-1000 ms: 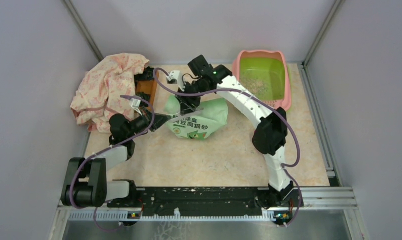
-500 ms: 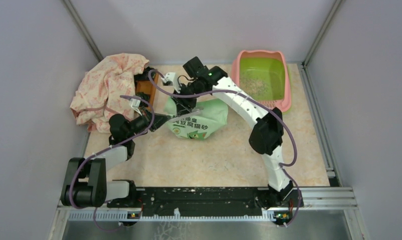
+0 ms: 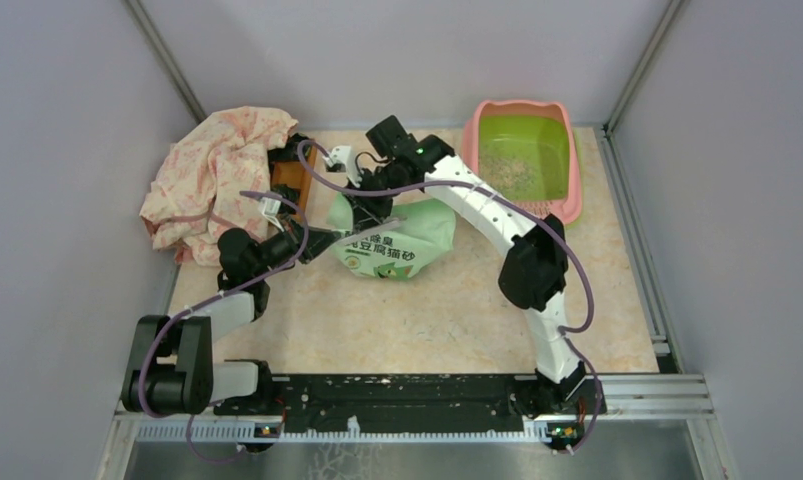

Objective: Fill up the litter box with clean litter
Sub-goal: Clamp the cat litter bag at the center of the board.

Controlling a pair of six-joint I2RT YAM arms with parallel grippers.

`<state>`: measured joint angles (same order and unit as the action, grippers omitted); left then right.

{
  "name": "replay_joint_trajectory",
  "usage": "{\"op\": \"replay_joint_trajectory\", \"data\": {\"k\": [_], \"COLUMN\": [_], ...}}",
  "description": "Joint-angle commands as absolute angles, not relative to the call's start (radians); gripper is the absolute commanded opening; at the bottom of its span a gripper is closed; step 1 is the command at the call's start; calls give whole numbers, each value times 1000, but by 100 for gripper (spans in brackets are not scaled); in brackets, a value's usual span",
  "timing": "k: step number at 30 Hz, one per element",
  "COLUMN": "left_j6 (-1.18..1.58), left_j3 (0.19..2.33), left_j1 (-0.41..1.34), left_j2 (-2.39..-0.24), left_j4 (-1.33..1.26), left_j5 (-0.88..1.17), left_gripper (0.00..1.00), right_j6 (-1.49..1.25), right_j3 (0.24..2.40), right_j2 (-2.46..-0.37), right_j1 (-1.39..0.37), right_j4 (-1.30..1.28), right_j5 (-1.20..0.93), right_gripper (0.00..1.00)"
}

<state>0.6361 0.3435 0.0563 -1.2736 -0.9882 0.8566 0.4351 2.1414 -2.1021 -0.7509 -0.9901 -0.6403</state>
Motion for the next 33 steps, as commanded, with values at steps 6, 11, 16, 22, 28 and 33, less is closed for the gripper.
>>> {"op": "replay_joint_trajectory", "data": {"k": [6,11,16,22,28,33], "left_j6": [655,655,661,663,674,678], "left_j3": [350,355,360,362,364,367], "left_j1": [57,55,57,56,58,58], "left_j2": [-1244,-1249,-1255,-1260,-1277,-1278], "left_j4": [-1095,-1095,-1096,-1103,-1113,-1109], "left_j5": [869,868,875,882,894,904], "left_gripper": [0,0,0,0,0,0], "right_j6": [358,314,353,449,529,555], "right_j3": [1944,1864,1877,2151,2421,2515], "right_j2": [-1956,-1913,-1911,-2032,-2150,-2209], "right_j1": [-759,-758,-761,-760,-767,-794], "right_j4": [-776,-702,-751,-986,-1179,-1258], "right_j5": [-628,-626,-617,-610,-610,-592], "right_gripper": [0,0,28,43,40,43]}}
